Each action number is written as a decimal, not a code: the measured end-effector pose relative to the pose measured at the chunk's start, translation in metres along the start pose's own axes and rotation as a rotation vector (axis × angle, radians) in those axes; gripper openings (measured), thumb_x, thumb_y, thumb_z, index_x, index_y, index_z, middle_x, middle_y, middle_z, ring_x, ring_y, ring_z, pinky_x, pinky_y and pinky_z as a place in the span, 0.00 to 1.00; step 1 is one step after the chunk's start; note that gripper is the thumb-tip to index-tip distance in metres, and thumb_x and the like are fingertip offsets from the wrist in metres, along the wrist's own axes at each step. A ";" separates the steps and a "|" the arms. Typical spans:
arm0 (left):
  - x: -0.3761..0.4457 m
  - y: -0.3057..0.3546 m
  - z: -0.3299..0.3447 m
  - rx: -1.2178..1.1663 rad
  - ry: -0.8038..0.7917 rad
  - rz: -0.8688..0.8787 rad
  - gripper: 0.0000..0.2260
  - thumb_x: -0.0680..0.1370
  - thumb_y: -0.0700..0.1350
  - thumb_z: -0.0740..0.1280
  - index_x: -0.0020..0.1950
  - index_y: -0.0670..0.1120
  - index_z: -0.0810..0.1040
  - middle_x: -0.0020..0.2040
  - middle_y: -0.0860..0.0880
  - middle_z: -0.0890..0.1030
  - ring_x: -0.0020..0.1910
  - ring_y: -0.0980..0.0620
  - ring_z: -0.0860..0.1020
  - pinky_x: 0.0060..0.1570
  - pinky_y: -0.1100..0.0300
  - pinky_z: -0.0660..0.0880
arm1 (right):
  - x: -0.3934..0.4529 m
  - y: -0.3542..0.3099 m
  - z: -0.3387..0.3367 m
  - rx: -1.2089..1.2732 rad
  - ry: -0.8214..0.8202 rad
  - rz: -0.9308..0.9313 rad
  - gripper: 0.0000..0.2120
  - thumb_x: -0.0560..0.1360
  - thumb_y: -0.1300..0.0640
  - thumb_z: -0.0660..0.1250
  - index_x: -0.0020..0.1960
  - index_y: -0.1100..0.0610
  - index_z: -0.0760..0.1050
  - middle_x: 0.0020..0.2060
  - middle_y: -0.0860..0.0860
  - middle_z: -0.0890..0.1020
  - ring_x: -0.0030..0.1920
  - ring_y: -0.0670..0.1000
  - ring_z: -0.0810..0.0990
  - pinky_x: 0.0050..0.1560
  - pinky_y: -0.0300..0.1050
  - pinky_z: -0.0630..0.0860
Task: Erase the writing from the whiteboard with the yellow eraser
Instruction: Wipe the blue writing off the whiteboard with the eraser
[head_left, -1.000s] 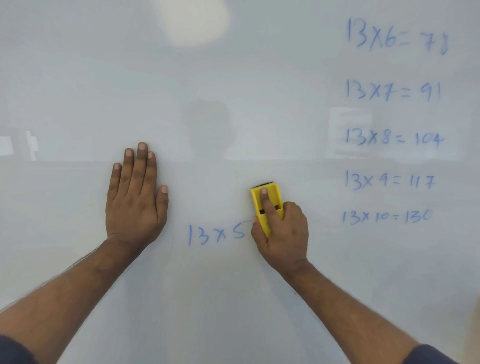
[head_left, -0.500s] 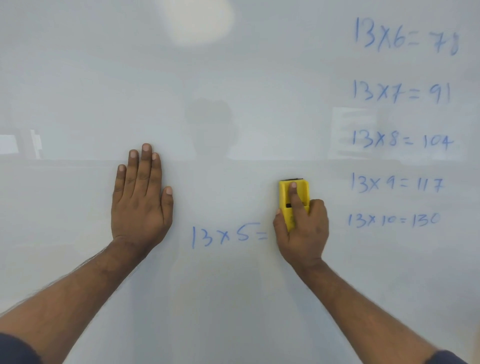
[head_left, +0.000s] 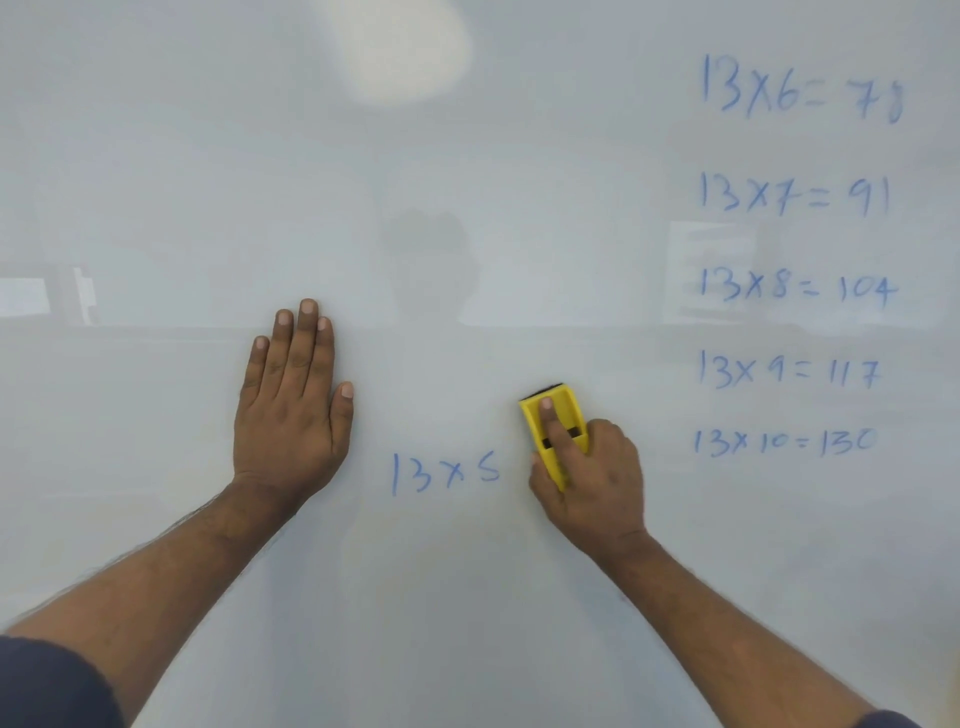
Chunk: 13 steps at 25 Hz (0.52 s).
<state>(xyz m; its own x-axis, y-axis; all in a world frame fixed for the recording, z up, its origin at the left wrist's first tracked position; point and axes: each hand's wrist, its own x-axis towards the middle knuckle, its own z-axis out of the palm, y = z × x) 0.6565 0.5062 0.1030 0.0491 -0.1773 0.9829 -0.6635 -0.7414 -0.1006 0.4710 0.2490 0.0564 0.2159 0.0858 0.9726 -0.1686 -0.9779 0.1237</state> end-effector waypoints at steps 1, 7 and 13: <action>-0.001 0.000 0.000 0.004 -0.001 -0.004 0.27 0.85 0.50 0.49 0.82 0.40 0.53 0.83 0.43 0.53 0.83 0.46 0.50 0.81 0.47 0.47 | 0.000 0.010 -0.003 -0.011 0.009 0.025 0.26 0.75 0.48 0.64 0.71 0.55 0.69 0.35 0.56 0.69 0.35 0.57 0.68 0.32 0.50 0.69; -0.004 0.003 0.002 0.009 0.006 -0.023 0.27 0.85 0.49 0.49 0.82 0.40 0.52 0.83 0.43 0.52 0.83 0.46 0.49 0.81 0.48 0.47 | 0.019 -0.007 0.005 0.029 0.110 0.161 0.26 0.75 0.48 0.63 0.71 0.55 0.69 0.36 0.54 0.66 0.36 0.54 0.66 0.32 0.47 0.66; -0.003 0.003 0.003 0.013 0.007 -0.005 0.27 0.85 0.49 0.49 0.82 0.40 0.52 0.83 0.44 0.51 0.83 0.46 0.49 0.81 0.48 0.47 | 0.030 -0.086 0.035 0.087 0.095 0.107 0.27 0.74 0.49 0.65 0.70 0.56 0.70 0.36 0.55 0.69 0.35 0.56 0.67 0.34 0.48 0.63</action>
<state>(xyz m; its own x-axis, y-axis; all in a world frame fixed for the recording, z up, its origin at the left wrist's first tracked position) 0.6567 0.5030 0.0990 0.0470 -0.1687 0.9845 -0.6537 -0.7505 -0.0974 0.5258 0.3287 0.0681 0.1088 -0.0061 0.9941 -0.1008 -0.9949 0.0050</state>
